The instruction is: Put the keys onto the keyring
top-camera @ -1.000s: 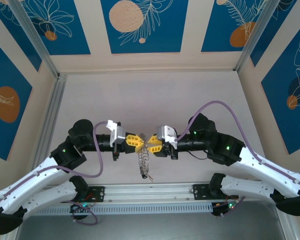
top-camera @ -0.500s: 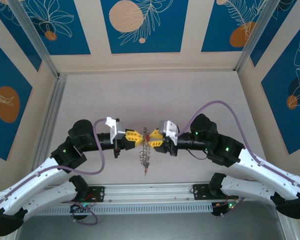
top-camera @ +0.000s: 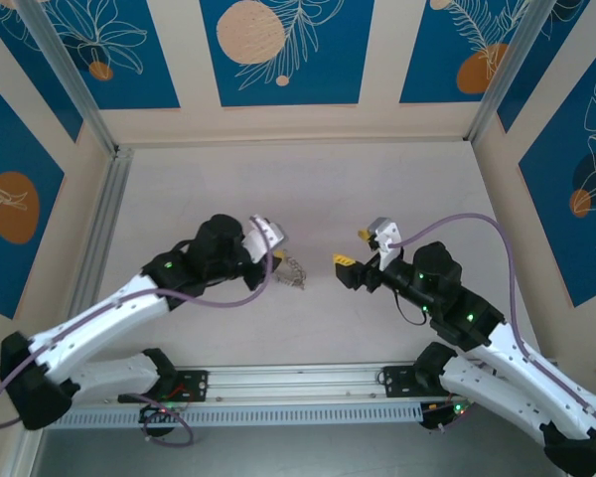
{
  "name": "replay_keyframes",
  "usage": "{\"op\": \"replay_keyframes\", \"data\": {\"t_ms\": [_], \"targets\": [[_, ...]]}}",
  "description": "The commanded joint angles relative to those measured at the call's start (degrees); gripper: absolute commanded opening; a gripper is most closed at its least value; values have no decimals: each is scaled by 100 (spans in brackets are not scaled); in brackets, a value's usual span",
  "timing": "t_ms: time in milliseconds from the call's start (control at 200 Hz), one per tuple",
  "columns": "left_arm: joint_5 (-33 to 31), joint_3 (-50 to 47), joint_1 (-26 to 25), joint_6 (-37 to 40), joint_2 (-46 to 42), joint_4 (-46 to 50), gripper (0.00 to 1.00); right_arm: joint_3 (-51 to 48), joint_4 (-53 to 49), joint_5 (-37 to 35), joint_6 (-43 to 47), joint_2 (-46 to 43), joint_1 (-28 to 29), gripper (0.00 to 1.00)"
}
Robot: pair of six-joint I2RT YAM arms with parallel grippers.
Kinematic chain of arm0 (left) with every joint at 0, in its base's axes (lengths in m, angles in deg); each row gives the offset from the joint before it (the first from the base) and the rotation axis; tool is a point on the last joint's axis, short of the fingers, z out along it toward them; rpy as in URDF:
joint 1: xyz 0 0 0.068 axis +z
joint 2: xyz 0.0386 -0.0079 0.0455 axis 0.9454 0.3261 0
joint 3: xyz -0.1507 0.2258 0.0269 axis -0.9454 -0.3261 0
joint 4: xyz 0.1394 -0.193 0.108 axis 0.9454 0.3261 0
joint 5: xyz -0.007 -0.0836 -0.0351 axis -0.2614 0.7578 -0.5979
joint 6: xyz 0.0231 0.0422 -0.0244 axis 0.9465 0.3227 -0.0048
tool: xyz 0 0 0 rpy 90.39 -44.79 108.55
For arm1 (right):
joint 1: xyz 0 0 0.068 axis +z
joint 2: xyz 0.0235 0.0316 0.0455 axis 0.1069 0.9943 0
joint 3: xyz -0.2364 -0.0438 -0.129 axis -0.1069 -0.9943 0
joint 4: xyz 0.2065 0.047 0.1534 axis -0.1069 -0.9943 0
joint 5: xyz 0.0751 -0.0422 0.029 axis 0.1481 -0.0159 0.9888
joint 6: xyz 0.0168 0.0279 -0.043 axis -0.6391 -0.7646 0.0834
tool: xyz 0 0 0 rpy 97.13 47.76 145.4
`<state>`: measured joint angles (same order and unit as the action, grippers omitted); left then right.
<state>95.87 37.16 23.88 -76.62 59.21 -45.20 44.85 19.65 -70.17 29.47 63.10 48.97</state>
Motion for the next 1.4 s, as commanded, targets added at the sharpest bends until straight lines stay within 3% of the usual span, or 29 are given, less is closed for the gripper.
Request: {"op": "replay_keyframes", "data": {"t_ms": [0,370,570,680,710,755,835,925,975,1100,1236,1396], "targets": [[-340,344,63,-161,812,-717,0,-177,151,-234,-252,-135,-189,100],[-106,1466,353,-772,3835,-1780,0,-919,616,-558,-493,-695,-759,99],[65,1772,486,-1065,4515,-1703,21,-1058,349,-595,-658,-1220,-1148,99],[199,1423,526,-1109,3945,-1718,42,-1067,228,-478,-653,-1260,-1362,99],[240,1286,530,-1104,3722,-1679,58,-1056,221,-436,-650,-1209,-1425,99],[315,1063,533,-1090,3333,-1574,70,-1042,222,-407,-696,-1086,-1512,99],[359,437,527,-1137,2446,-1496,76,-1085,364,-411,-815,-825,-1702,99],[1,-392,531,-1159,1224,-1343,79,-1279,651,-1326,-1425,-562,-1883,99],[-563,-805,527,-1174,528,-1110,100,-1390,769,-1859,-1741,-439,-1980,99],[-2203,-1538,575,-1241,-897,-721,100,-1894,1992,-1930,-1354,-58,-2289,99],[-3920,-2170,683,-1497,-1891,-824,100,-2321,3634,-1063,-255,855,-2741,99],[-4298,-2866,1486,-1342,-1952,-1674,100,-2011,4594,-555,34,2690,-3253,99]]}}
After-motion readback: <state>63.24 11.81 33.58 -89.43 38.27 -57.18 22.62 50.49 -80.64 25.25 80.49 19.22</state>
